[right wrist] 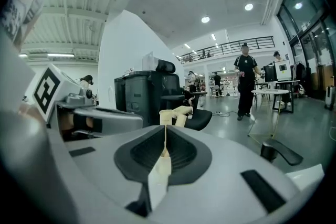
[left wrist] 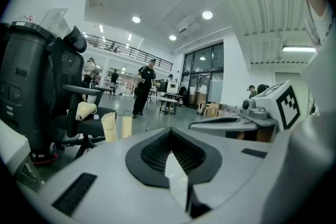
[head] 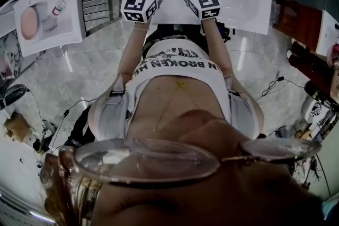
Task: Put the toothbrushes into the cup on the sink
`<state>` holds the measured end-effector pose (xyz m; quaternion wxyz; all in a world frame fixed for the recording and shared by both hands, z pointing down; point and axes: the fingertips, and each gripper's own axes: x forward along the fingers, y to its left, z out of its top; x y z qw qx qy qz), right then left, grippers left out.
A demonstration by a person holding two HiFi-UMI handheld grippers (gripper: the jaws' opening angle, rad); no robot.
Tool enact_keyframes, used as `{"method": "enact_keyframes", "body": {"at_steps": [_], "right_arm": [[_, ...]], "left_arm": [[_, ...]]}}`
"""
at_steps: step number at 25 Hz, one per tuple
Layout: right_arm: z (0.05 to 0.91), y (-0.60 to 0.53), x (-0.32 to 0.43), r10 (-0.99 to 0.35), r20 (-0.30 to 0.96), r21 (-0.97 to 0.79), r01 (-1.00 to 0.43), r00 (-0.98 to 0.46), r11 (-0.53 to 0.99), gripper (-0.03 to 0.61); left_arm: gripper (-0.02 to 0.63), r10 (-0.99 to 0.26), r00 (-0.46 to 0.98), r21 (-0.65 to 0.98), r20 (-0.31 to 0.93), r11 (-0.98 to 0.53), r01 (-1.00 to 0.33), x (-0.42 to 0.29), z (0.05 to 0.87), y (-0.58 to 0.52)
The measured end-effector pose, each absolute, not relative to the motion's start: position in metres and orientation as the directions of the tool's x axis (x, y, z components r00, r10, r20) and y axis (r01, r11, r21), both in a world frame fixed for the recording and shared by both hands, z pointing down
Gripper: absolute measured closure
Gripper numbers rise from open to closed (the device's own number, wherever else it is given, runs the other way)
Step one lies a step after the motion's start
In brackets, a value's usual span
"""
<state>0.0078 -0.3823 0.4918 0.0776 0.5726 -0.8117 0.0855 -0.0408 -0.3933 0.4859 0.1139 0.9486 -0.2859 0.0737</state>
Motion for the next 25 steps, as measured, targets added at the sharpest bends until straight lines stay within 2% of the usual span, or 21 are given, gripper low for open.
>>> {"method": "enact_keyframes", "body": {"at_steps": [12, 25], "right_arm": [[0.462, -0.333, 0.025, -0.927, 0.186, -0.046, -0.946, -0.325, 0.322, 0.549], [0.455, -0.312, 0.044, -0.923, 0.194, -0.035, -0.942, -0.334, 0.333, 0.549]], "left_arm": [[0.598, -0.471, 0.865, 0.186, 0.174, -0.847, -0.498, 0.000, 0.459, -0.339], [0.598, -0.491, 0.853, 0.164, 0.175, -0.840, -0.517, 0.014, 0.451, -0.320]]}}
